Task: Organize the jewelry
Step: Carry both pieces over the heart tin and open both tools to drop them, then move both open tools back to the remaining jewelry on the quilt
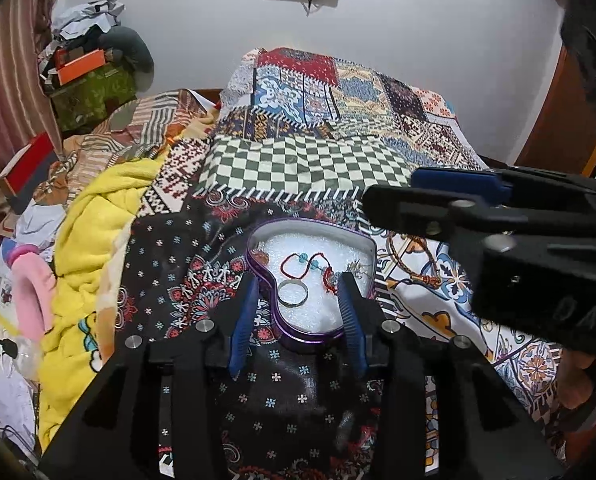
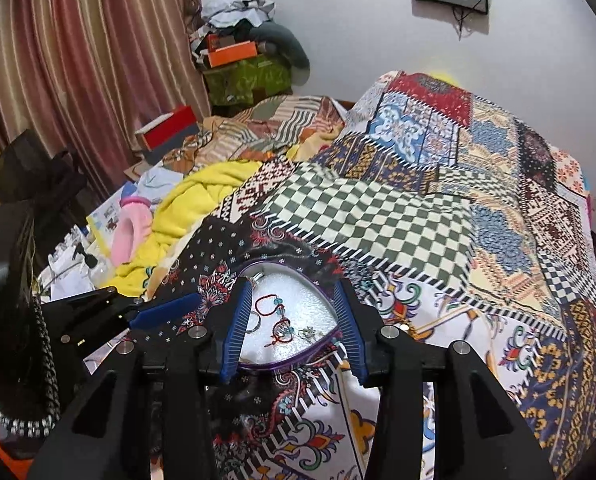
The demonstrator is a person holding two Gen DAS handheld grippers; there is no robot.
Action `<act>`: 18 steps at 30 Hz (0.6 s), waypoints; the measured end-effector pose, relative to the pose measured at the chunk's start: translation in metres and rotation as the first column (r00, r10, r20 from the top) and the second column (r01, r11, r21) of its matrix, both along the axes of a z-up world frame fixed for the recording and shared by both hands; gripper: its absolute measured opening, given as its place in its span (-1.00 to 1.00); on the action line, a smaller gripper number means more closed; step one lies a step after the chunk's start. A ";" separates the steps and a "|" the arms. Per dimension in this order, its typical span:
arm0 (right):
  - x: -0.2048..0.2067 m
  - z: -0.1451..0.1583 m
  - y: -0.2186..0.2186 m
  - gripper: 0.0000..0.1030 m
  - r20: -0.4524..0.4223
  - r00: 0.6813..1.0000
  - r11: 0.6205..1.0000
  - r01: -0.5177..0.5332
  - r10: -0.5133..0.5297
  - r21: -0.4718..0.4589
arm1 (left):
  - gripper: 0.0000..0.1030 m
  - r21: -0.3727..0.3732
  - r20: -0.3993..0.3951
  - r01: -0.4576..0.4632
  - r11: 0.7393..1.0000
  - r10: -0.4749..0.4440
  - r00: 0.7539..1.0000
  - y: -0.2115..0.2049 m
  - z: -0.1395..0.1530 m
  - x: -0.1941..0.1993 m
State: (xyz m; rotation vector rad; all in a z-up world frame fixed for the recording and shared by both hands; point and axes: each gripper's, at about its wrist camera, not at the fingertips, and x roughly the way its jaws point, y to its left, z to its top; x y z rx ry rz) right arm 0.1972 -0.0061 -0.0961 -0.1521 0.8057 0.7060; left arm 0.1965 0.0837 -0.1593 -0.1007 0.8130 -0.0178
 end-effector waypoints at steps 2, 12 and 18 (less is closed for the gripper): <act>-0.004 0.006 -0.007 -0.24 0.012 1.000 1.000 0.016 -0.016 0.007 | -0.17 0.007 0.011 -0.007 1.000 0.007 1.000 -0.001 0.006 -0.004; -0.025 0.031 -0.057 -0.23 0.063 0.992 0.994 0.111 -0.112 0.015 | -0.07 0.026 0.085 -0.008 1.000 0.006 0.996 -0.014 0.044 -0.029; -0.033 0.033 -0.101 -0.23 0.058 0.977 0.979 0.206 -0.205 0.003 | -0.02 0.036 0.113 0.016 0.999 -0.020 0.993 -0.031 0.058 -0.041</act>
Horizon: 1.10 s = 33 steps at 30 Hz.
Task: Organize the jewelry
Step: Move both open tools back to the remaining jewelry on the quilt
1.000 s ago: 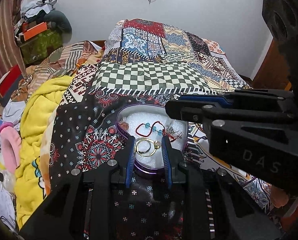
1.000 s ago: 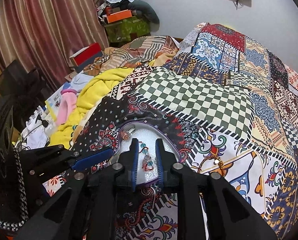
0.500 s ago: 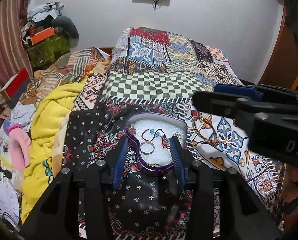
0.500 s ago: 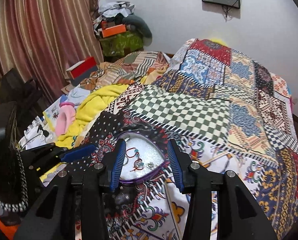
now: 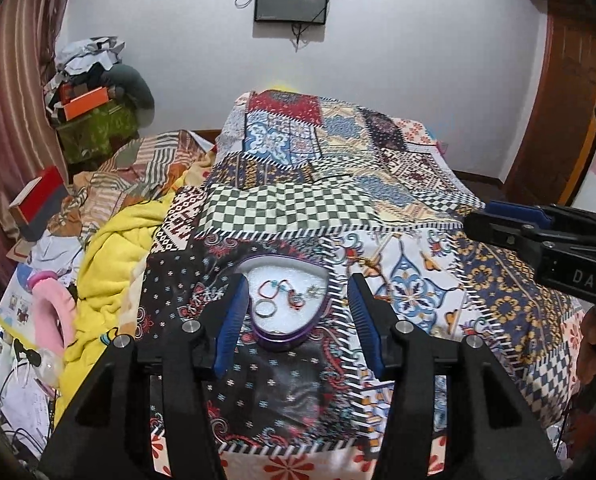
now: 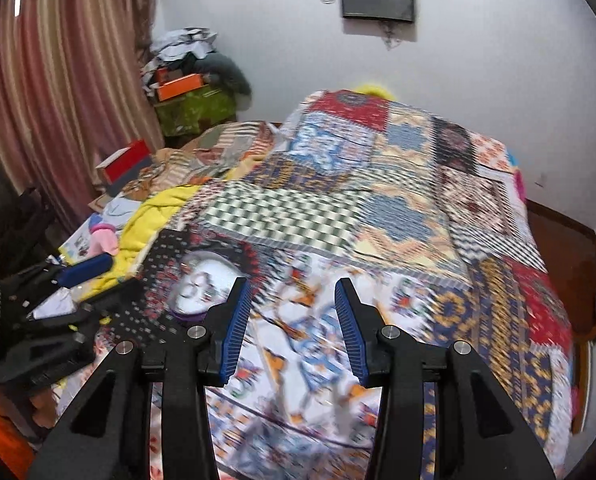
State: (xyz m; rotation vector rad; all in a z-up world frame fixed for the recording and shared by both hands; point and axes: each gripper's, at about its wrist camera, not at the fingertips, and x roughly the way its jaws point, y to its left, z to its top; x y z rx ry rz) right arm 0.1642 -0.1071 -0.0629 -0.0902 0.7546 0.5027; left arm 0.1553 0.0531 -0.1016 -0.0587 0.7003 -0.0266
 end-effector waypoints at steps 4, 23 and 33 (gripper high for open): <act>-0.001 -0.002 -0.025 -0.23 -0.008 0.999 0.999 0.039 -0.040 -0.034 | -0.01 0.001 -0.004 0.029 1.000 -0.029 1.000 -0.014 0.001 -0.006; 0.000 -0.101 -0.035 -0.23 -0.297 0.955 0.997 -0.016 -0.007 -0.075 | 0.00 -0.037 -0.210 0.105 0.994 -0.111 0.972 -0.051 -0.066 0.002; 0.008 -0.124 -0.021 -0.26 -0.334 0.942 0.996 -0.039 0.010 -0.080 | 0.00 -0.041 -0.249 0.114 0.993 -0.121 0.961 -0.052 -0.083 0.009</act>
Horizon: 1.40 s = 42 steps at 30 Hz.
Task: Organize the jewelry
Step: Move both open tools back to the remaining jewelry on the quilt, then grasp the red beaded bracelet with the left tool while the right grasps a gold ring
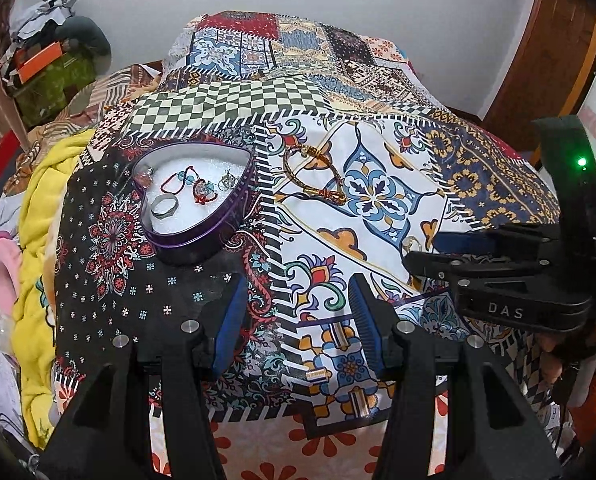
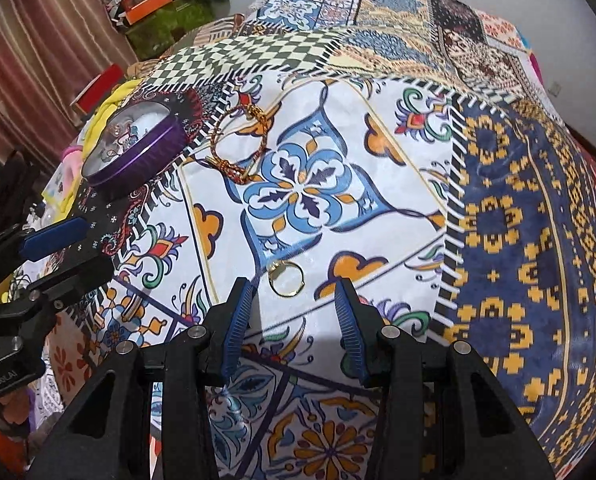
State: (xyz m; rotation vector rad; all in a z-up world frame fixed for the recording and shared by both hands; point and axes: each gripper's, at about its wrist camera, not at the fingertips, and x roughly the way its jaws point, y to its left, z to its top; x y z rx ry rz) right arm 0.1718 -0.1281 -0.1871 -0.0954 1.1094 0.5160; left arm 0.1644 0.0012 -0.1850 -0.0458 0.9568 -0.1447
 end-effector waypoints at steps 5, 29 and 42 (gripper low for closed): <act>0.000 0.000 0.008 -0.70 0.027 1.000 0.999 -0.015 0.016 -0.033 | 0.00 -0.001 -0.015 -0.002 1.000 0.002 1.000 0.000 -0.006 0.008; 0.008 0.046 -0.050 -0.91 0.163 0.983 0.995 0.081 -0.090 0.064 | 0.00 0.045 -0.060 0.050 0.998 -0.047 0.997 -0.045 -0.030 0.096; 0.010 0.027 -0.051 -0.29 0.013 0.998 0.988 0.063 -0.066 0.139 | -0.61 0.075 -0.039 0.071 0.995 -0.069 0.997 -0.042 -0.037 0.112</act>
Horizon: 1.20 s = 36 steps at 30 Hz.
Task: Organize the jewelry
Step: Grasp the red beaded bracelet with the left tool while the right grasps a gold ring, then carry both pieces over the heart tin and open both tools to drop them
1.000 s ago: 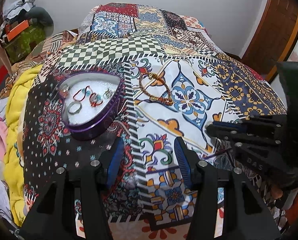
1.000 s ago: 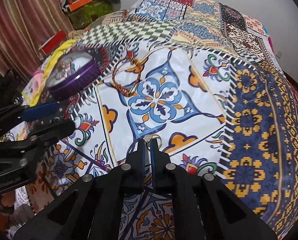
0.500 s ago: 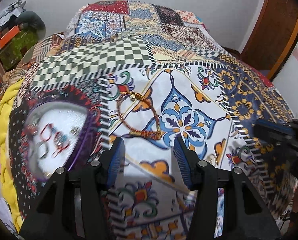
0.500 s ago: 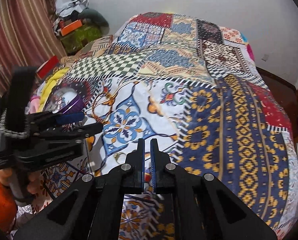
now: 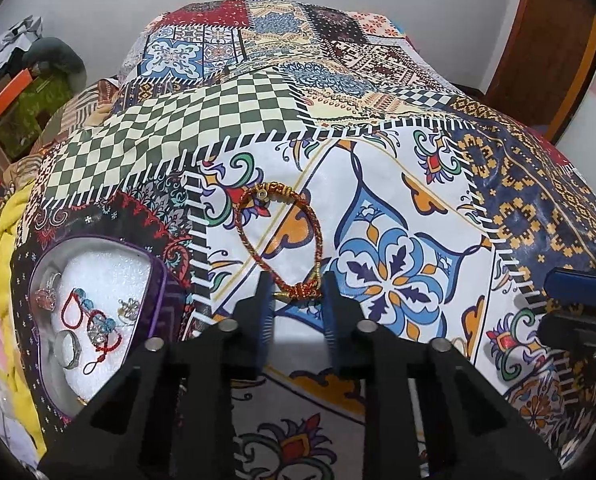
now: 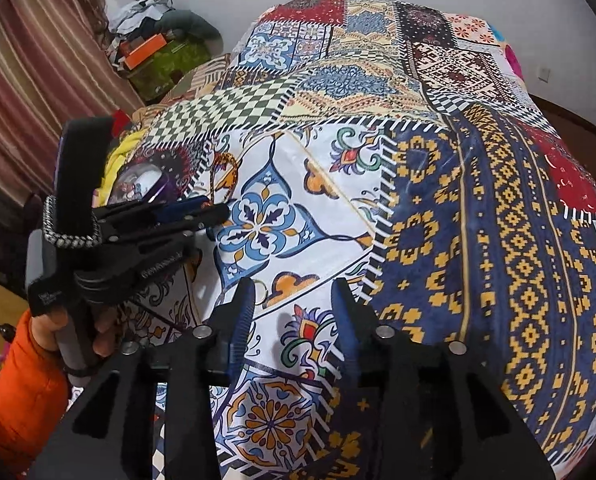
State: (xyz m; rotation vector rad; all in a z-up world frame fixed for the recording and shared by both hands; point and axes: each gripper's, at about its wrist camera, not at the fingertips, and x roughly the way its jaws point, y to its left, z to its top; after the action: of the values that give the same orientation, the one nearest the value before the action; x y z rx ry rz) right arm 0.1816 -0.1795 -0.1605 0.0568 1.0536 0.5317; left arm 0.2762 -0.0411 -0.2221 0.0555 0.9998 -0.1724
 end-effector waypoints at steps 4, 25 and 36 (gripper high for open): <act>-0.003 -0.006 0.015 -0.28 -0.007 0.999 0.999 -0.033 0.033 -0.038 | -0.67 -0.027 0.002 0.007 1.000 -0.007 1.000 0.007 0.002 -0.011; -0.006 -0.027 0.054 -0.65 0.012 0.995 0.979 -0.099 0.103 -0.179 | -0.72 -0.105 0.036 0.004 0.994 -0.001 0.999 0.026 0.019 -0.086; -0.015 0.003 0.061 -0.65 0.063 0.994 0.991 -0.078 0.085 -0.106 | -0.72 -0.105 0.119 -0.027 0.994 0.040 0.992 0.040 0.055 -0.095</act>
State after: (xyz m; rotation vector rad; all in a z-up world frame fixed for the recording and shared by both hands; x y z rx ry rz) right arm 0.1665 -0.1188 -0.1575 -0.0955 1.0192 0.5483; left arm 0.1807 -0.0008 -0.1670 -0.0450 0.8692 -0.1879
